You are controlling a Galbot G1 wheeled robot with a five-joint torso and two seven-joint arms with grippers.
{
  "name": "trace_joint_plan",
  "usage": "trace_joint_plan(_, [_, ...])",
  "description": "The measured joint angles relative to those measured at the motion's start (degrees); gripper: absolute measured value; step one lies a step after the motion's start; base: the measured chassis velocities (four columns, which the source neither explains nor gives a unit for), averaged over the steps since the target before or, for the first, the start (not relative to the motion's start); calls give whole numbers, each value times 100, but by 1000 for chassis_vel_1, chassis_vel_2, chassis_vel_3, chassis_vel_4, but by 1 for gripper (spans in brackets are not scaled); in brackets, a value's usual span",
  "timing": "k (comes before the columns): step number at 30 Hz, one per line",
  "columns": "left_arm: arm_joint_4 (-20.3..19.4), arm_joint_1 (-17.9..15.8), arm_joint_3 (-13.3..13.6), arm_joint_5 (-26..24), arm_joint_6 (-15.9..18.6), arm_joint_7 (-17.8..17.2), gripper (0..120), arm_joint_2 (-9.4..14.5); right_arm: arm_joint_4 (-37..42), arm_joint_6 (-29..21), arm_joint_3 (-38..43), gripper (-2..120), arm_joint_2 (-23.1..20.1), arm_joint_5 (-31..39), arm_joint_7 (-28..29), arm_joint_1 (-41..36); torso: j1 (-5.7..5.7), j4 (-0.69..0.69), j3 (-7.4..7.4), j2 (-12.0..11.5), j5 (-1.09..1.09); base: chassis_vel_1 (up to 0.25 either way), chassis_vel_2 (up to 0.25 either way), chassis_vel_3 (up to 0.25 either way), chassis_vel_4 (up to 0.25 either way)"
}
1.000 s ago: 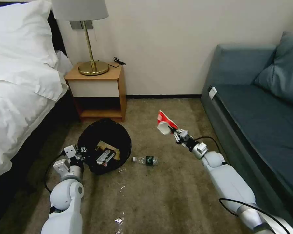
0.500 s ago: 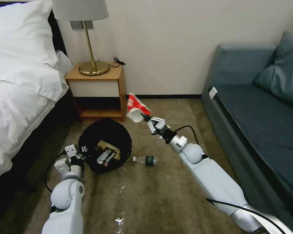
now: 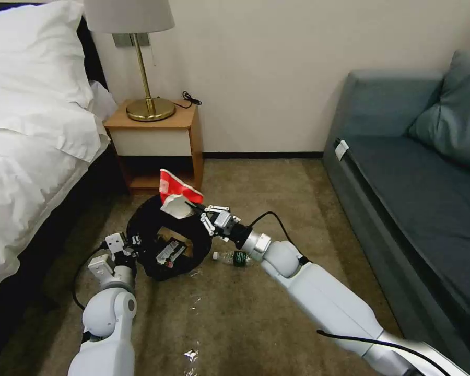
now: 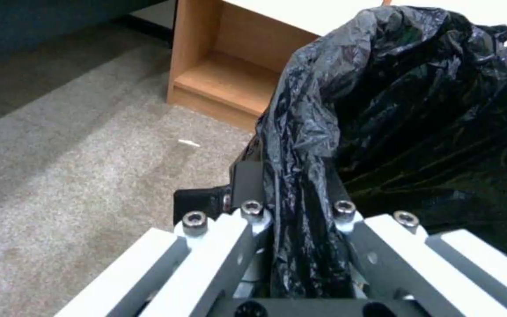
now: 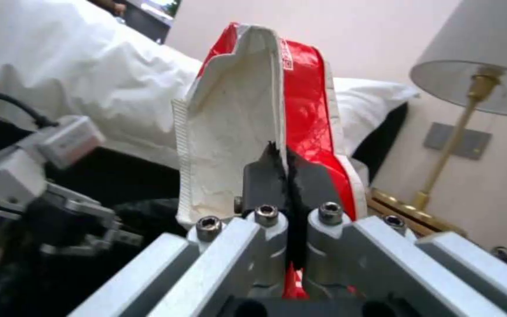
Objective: Pick up the trash bin, then pick up the garbage on the floor and place it into the trash bin.
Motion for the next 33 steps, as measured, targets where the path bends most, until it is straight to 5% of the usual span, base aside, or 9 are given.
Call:
trace_joint_plan(15, [-76, 14, 49, 68, 9, -4, 4, -54, -588, 179, -169, 0, 229, -322, 14, -121, 0, 0, 0, 0, 1, 0, 0, 0, 0])
trace_joint_plan(33, [-74, -20, 52, 97, 10, -10, 4, -95, -531, 176, -79, 64, 223, -335, -3, -151, 0, -1, 0, 0, 1, 0, 0, 0, 0])
